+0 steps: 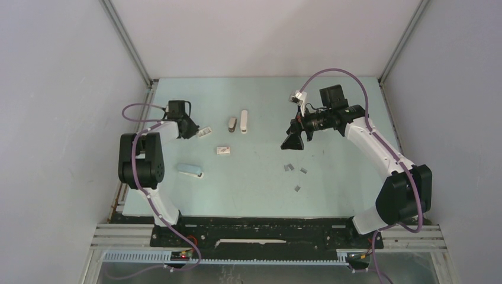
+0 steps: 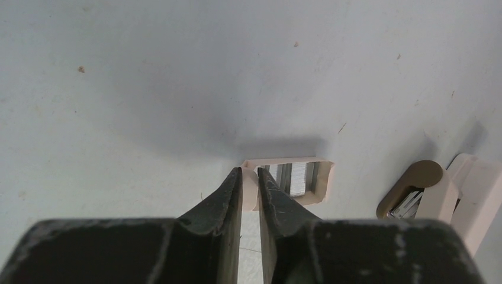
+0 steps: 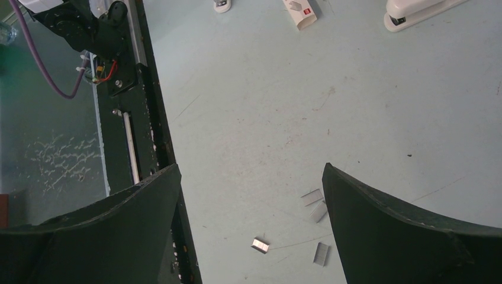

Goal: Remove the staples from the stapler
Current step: Move the staple box to the center of the board.

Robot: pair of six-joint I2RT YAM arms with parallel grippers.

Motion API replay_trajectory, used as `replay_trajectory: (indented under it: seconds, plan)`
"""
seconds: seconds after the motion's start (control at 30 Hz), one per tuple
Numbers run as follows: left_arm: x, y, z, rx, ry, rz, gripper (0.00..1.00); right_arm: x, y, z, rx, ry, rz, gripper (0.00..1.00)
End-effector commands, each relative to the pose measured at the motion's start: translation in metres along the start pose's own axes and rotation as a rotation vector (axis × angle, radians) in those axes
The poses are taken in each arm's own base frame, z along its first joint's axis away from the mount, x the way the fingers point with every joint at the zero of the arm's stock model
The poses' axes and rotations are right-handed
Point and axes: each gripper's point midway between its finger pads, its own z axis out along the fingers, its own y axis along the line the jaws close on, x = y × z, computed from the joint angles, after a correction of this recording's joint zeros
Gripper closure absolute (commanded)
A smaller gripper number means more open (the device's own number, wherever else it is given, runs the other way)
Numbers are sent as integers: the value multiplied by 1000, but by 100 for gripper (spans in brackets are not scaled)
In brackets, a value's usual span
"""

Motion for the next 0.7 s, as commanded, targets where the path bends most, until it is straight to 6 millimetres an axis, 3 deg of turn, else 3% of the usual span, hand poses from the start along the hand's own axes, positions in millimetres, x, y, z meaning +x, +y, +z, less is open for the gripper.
replay_trajectory:
  seconds: [0.0, 0.23, 0.5, 0.67]
  plan:
    - [-9, -14, -1, 39, -6, 31, 76, -7, 4, -3, -14, -19, -33, 0]
    - [-8, -16, -1, 43, 6, 39, 78, -7, 5, -3, -18, -21, -35, 0]
    - [-4, -21, -7, 78, 26, 46, 99, -8, 6, -4, -21, -25, -36, 0]
    - [-2, -22, -16, 101, 25, 56, 100, -8, 6, -4, -21, -26, -37, 0]
